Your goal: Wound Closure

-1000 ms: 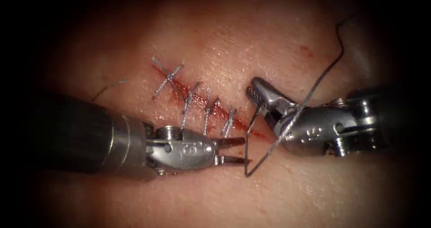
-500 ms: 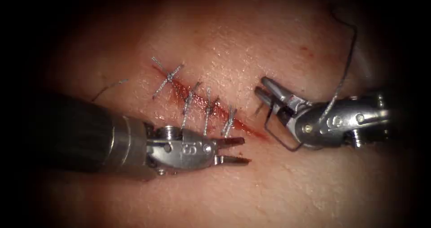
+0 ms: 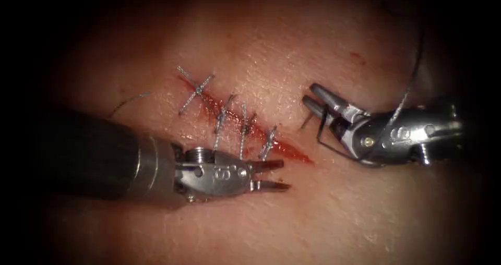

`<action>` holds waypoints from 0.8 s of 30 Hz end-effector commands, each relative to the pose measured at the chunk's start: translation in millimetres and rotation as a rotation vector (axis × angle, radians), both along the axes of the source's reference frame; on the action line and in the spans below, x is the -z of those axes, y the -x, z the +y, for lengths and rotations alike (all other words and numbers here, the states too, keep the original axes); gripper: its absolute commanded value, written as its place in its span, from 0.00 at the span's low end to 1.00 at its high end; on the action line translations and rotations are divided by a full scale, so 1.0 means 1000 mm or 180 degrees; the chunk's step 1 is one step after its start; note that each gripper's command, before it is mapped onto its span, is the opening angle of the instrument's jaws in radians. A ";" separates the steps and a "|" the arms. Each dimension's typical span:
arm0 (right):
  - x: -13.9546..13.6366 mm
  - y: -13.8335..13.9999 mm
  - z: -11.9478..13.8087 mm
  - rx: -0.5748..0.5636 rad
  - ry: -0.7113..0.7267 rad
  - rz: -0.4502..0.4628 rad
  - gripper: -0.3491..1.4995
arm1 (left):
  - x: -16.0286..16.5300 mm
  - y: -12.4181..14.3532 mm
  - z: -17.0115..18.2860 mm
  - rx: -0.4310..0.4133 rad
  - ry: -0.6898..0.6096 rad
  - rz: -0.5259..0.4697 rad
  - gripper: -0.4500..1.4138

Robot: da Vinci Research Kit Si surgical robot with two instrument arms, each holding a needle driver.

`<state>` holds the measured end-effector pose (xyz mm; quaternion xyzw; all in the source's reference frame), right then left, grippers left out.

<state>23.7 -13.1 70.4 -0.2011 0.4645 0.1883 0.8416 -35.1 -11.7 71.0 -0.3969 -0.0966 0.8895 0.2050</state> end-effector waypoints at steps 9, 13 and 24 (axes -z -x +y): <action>0.0001 -0.0006 0.0002 -0.0106 -0.0131 0.0108 0.00 | -0.0011 0.0002 -0.0004 -0.0003 -0.0014 0.0007 0.27; 0.0002 -0.0006 0.0004 -0.0130 -0.0159 0.0132 0.00 | -0.0012 0.0002 -0.0004 -0.0009 -0.0013 0.0015 0.27; 0.0003 -0.0004 0.0013 -0.0264 -0.0222 0.0294 0.00 | -0.0013 0.0002 -0.0004 -0.0009 -0.0013 0.0015 0.27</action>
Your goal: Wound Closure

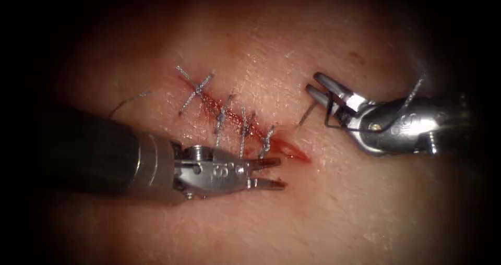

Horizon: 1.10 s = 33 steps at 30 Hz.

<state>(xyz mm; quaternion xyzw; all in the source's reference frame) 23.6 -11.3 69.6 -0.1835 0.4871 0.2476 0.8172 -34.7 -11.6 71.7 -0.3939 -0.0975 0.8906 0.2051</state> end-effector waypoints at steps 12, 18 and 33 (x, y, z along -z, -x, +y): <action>-0.0008 -0.0005 0.0000 -0.0081 -0.0150 0.0099 0.00 | -0.0005 0.0005 -0.0005 -0.0003 -0.0005 -0.0003 0.27; -0.0009 -0.0006 -0.0001 -0.0064 -0.0328 0.0221 0.00 | -0.0004 0.0004 -0.0004 -0.0006 -0.0007 -0.0006 0.28; -0.0038 -0.0014 -0.0001 -0.0064 -0.1402 0.0826 0.00 | -0.0006 0.0001 -0.0004 -0.0036 -0.0019 0.0018 0.28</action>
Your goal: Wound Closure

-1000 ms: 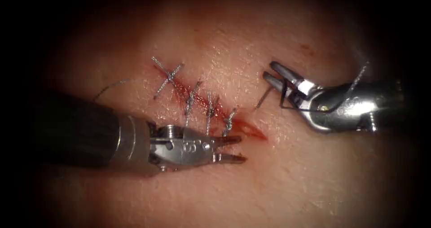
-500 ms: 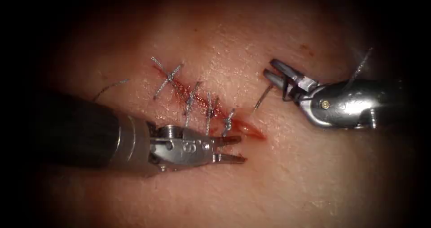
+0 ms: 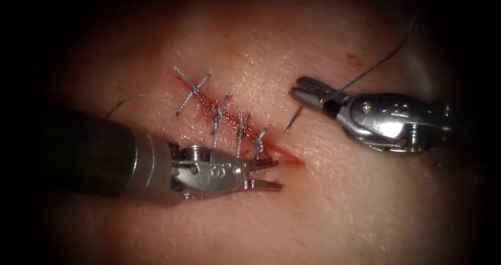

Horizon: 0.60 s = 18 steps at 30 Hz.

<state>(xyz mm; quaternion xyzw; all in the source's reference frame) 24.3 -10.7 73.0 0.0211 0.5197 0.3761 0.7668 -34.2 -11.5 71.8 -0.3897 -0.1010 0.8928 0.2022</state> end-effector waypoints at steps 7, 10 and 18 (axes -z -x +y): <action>-0.0008 -0.0005 -0.0006 0.0157 -0.0531 0.0395 0.00 | -0.0010 -0.0001 -0.0002 -0.0016 -0.0014 0.0007 0.29; -0.0009 -0.0005 -0.0006 0.0178 -0.0664 0.0511 0.00 | -0.0010 -0.0002 -0.0001 -0.0059 0.0029 0.0002 0.29; -0.0020 -0.0016 -0.0034 0.0432 -0.1409 0.0984 0.00 | -0.0010 -0.0003 -0.0001 -0.0084 0.0057 0.0000 0.30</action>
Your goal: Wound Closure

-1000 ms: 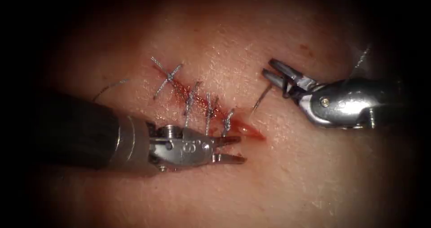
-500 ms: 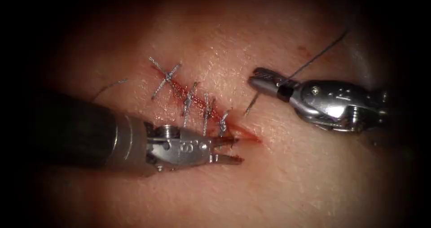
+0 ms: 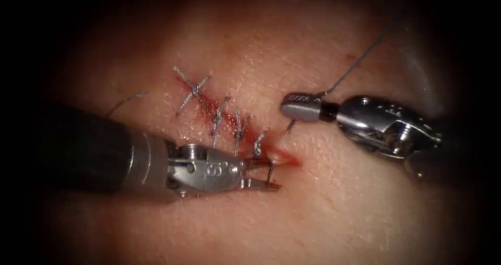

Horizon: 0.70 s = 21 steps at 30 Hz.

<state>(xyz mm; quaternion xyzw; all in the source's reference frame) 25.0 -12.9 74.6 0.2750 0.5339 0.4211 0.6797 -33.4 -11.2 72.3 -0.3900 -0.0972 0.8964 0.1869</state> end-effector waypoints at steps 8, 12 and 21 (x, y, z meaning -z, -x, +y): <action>-0.0005 -0.0020 -0.0049 0.0166 -0.0241 0.0185 0.00 | -0.0004 0.0006 -0.0005 0.0000 -0.0008 -0.0002 0.30; -0.0001 -0.0016 -0.0031 -0.0101 -0.0105 -0.0024 0.79 | 0.0001 0.0009 -0.0006 -0.0018 0.0010 -0.0004 0.31; -0.0008 0.0048 -0.0002 -0.0105 0.0314 -0.0217 0.99 | 0.0023 0.0002 -0.0014 -0.0152 0.0098 -0.0045 0.33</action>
